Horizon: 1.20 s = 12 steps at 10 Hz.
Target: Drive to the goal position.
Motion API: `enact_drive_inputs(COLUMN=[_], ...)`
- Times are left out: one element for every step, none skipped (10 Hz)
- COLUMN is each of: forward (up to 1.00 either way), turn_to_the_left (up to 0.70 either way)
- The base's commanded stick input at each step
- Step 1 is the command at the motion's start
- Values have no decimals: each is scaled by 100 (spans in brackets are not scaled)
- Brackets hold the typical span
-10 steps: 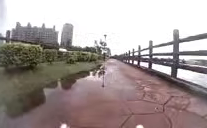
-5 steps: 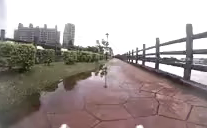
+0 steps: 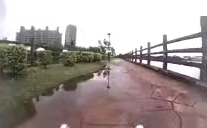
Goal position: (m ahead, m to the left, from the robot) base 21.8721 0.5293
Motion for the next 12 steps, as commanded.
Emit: enact_drive_inputs(forward=[85,85,85,85,85,85,85,85,85,85,85,85], turn_to_the_left=[1,1,1,-13,-29,-33,-33,-33,-33,-33,-33,-33])
